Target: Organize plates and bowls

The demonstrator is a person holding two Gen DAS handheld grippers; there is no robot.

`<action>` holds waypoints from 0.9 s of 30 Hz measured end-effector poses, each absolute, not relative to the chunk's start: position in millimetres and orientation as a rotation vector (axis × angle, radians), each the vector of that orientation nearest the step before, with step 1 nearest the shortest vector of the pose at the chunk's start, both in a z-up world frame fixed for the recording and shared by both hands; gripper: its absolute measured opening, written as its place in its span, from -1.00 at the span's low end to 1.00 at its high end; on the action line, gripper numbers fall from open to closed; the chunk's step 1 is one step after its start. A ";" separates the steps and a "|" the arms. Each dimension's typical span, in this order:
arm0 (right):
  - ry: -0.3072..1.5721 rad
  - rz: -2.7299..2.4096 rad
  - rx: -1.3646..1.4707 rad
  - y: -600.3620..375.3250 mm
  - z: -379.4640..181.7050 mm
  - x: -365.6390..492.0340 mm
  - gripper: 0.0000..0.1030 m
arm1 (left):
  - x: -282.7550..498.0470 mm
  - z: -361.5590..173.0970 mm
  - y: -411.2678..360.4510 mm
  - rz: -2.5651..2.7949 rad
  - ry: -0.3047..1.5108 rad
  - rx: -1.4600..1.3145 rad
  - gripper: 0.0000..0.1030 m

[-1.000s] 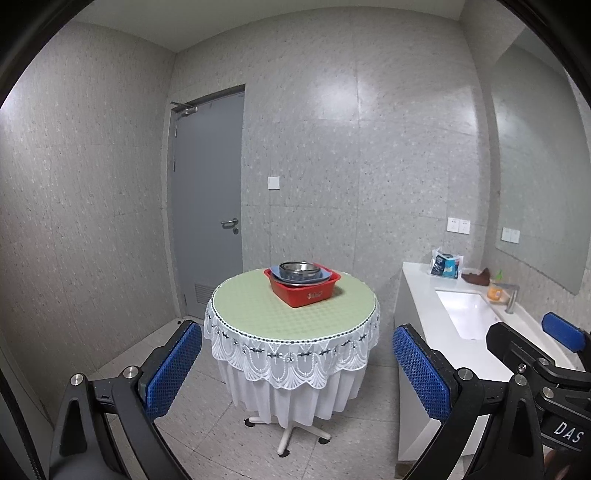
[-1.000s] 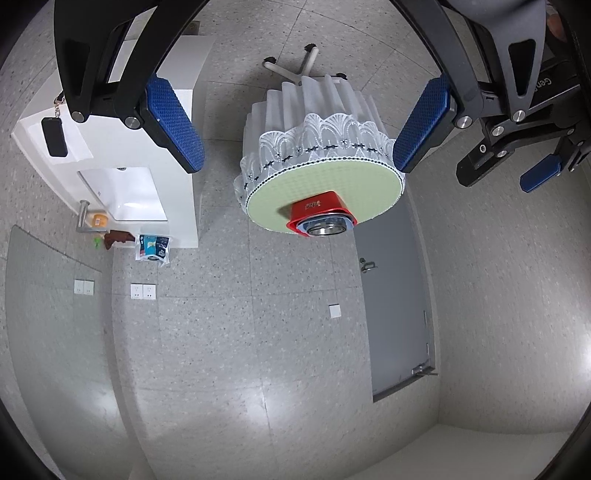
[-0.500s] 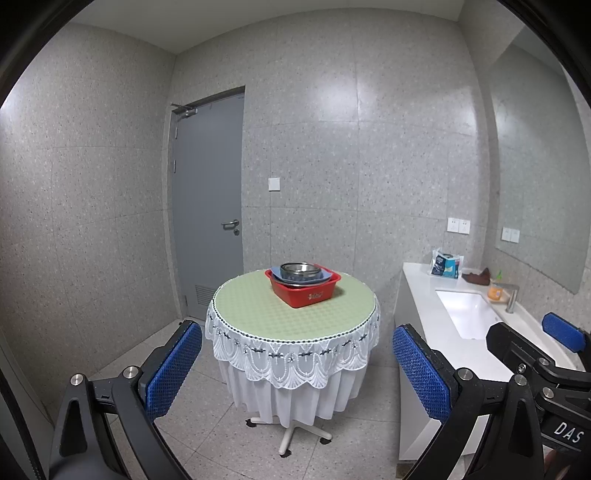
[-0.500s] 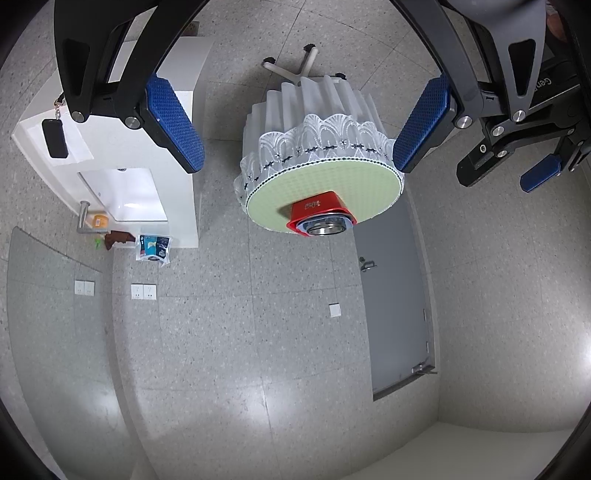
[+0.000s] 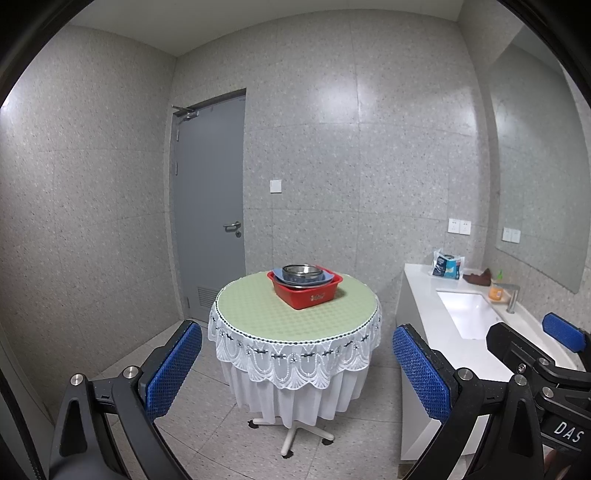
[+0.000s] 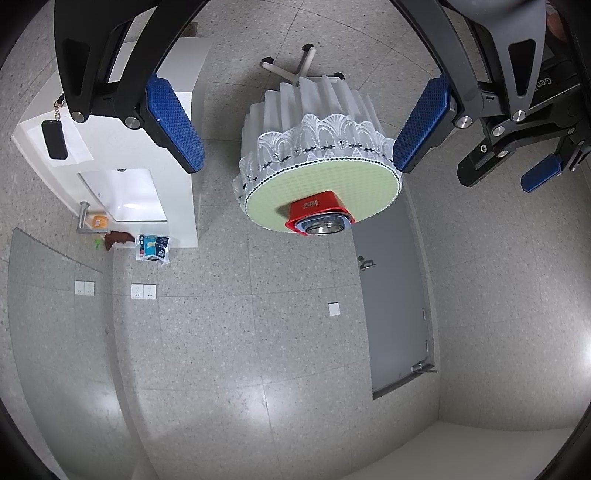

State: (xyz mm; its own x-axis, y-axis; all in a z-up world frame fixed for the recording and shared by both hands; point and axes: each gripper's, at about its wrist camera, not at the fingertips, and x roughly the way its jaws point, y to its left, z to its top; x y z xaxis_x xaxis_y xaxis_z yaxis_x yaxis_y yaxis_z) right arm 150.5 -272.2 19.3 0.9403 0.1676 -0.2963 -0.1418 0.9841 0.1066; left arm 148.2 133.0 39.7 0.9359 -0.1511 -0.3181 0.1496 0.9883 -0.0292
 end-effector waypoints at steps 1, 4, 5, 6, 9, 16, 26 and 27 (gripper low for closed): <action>0.311 0.158 0.085 -272.3 19.1 150.6 1.00 | 148.9 39.3 133.2 -0.154 0.325 -0.005 0.99; 0.310 0.157 0.084 -271.6 19.2 150.3 1.00 | 149.5 38.2 132.9 -0.155 0.325 -0.004 0.99; 0.309 0.157 0.085 -272.1 19.0 150.4 1.00 | 149.7 38.0 132.6 -0.154 0.324 -0.004 0.99; 0.311 0.158 0.085 -272.0 18.9 150.5 1.00 | 149.3 37.7 132.9 -0.154 0.324 -0.004 0.99; 0.310 0.157 0.084 -269.2 19.3 148.8 1.00 | 150.2 36.2 133.8 -0.156 0.324 -0.005 0.99; 0.309 0.154 0.086 -266.4 20.2 147.6 1.00 | 151.2 33.9 134.5 -0.157 0.320 -0.006 0.99; 0.310 0.156 0.087 -267.9 19.4 148.3 1.00 | 152.3 31.6 134.8 -0.155 0.320 -0.004 0.99; 0.311 0.157 0.088 -267.3 19.7 147.6 1.00 | 152.2 31.5 134.8 -0.155 0.320 -0.004 0.99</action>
